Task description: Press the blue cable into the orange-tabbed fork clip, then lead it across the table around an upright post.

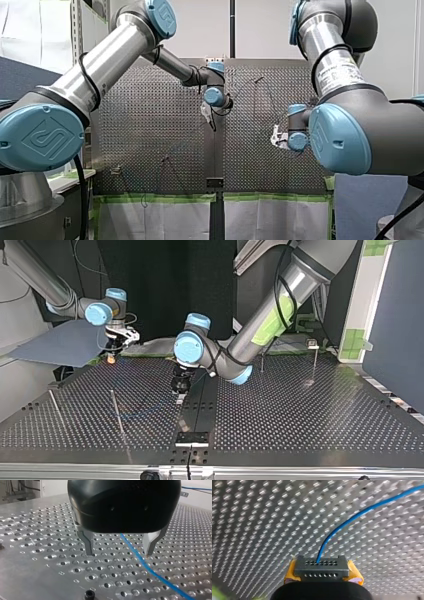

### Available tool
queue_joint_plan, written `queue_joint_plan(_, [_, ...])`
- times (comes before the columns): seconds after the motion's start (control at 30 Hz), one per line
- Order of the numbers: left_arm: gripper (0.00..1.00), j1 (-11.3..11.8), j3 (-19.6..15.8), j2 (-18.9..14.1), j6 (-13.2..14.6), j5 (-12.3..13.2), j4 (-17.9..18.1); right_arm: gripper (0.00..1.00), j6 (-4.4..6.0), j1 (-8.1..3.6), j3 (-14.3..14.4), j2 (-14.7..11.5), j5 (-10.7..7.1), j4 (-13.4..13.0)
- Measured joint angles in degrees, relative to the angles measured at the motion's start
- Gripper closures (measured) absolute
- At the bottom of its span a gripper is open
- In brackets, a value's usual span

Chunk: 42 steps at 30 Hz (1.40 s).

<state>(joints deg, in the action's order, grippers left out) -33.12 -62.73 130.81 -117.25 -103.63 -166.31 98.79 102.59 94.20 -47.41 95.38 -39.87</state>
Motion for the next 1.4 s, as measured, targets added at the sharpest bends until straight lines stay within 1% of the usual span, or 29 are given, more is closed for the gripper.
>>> queue_joint_plan(0.07, [0.03, -0.19, 0.00, 0.00, 0.07, 0.33, 0.17, 1.00, -0.41, -0.44, 0.14, 0.95, 0.00, -0.20])
queue_joint_plan(0.17, [0.03, -0.74, 0.00, -0.01, 0.17, 0.60, 0.29, 1.00, -0.61, -1.01, 0.21, 1.85, -0.06, -0.69])
queue_joint_plan(0.27, [0.03, -0.97, 0.00, 0.00, 0.58, -0.15, 0.39, 1.00, -0.74, -1.45, 0.23, 2.16, -0.15, -1.03])
queue_joint_plan(0.5, [0.03, -0.41, 0.00, 0.00, 2.29, -2.42, 0.82, 1.00, -0.99, -2.09, 0.25, 3.09, -0.14, -1.40])
queue_joint_plan(0.77, [0.03, -0.23, 0.00, 0.00, 3.37, -3.57, 1.84, 1.00, -1.01, -2.62, 0.24, 6.06, 0.02, -2.32])
queue_joint_plan(0.87, [0.03, -0.22, 0.00, 0.00, 3.56, -3.87, 1.98, 1.00, -0.97, -2.75, 0.25, 6.75, 0.06, -2.66])
queue_joint_plan(1.2, [0.03, -0.21, 0.00, 0.00, 3.69, -3.61, 2.02, 1.00, -0.89, -3.17, 0.24, 7.44, -0.01, -3.31])
queue_joint_plan(1.4, [0.03, -0.30, 0.00, 0.00, 3.70, -2.23, 1.42, 1.00, -0.85, -3.69, 0.25, 9.31, -0.03, -4.03])
